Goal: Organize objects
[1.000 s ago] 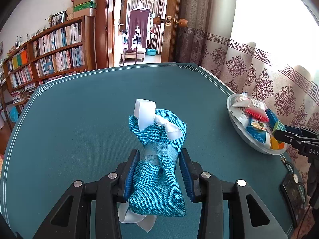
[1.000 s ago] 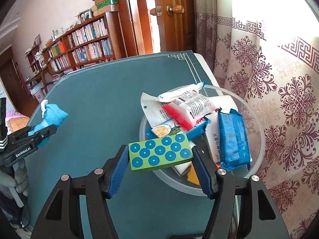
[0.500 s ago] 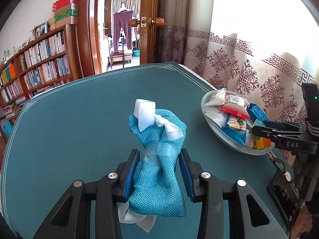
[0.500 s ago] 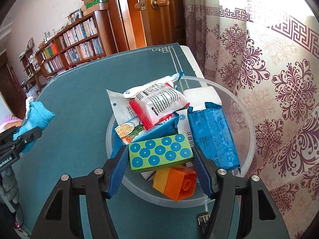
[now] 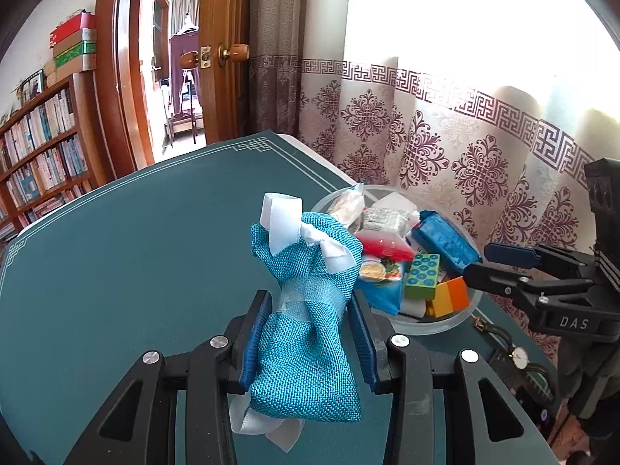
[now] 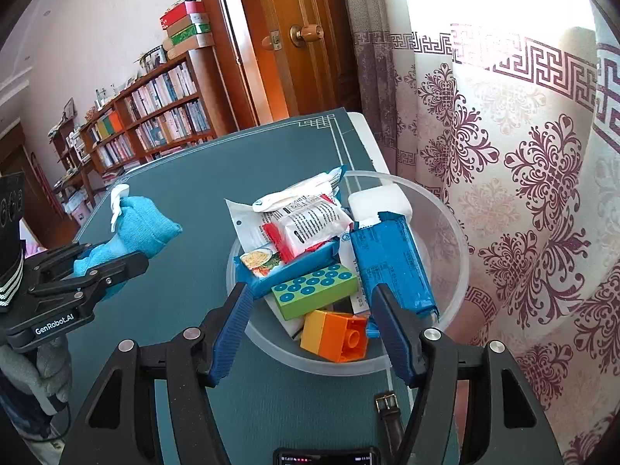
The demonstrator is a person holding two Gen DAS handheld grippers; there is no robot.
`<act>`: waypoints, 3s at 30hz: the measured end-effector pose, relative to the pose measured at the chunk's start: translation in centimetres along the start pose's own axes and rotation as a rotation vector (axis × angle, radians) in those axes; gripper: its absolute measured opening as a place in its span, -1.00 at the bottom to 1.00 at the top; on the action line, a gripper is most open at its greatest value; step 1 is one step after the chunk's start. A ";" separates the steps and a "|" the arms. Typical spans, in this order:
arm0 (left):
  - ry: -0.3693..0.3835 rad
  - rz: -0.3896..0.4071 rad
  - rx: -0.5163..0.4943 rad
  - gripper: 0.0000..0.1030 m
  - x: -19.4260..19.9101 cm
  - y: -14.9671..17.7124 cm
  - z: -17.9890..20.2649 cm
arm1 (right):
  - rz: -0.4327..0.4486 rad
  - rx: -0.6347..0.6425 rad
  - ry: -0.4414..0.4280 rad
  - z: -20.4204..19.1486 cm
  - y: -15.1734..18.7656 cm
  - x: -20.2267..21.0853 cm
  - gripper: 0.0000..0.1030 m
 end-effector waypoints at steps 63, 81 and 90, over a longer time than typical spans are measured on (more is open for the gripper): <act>-0.161 0.099 -0.041 0.99 2.1 -1.1 3.9 | -0.033 -0.057 0.146 0.9 3.9 3.9 0.94; -0.144 0.048 -0.079 1.00 1.6 -0.2 5.2 | -0.056 -0.040 0.205 1.0 4.1 3.2 0.94; -0.114 0.057 -0.088 0.99 1.4 -0.3 5.8 | -0.064 -0.060 0.207 1.5 4.4 3.0 0.94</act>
Point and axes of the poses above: each gripper's, at about its wrist camera, not at the fingertips, and x roughly against the way its jaws point, z to its right, y to its underside, the point moved 5 cm from there along -x, roughly the way its jaws point, and after that the axes turned 2 degrees about x, right-handed, at the moved point
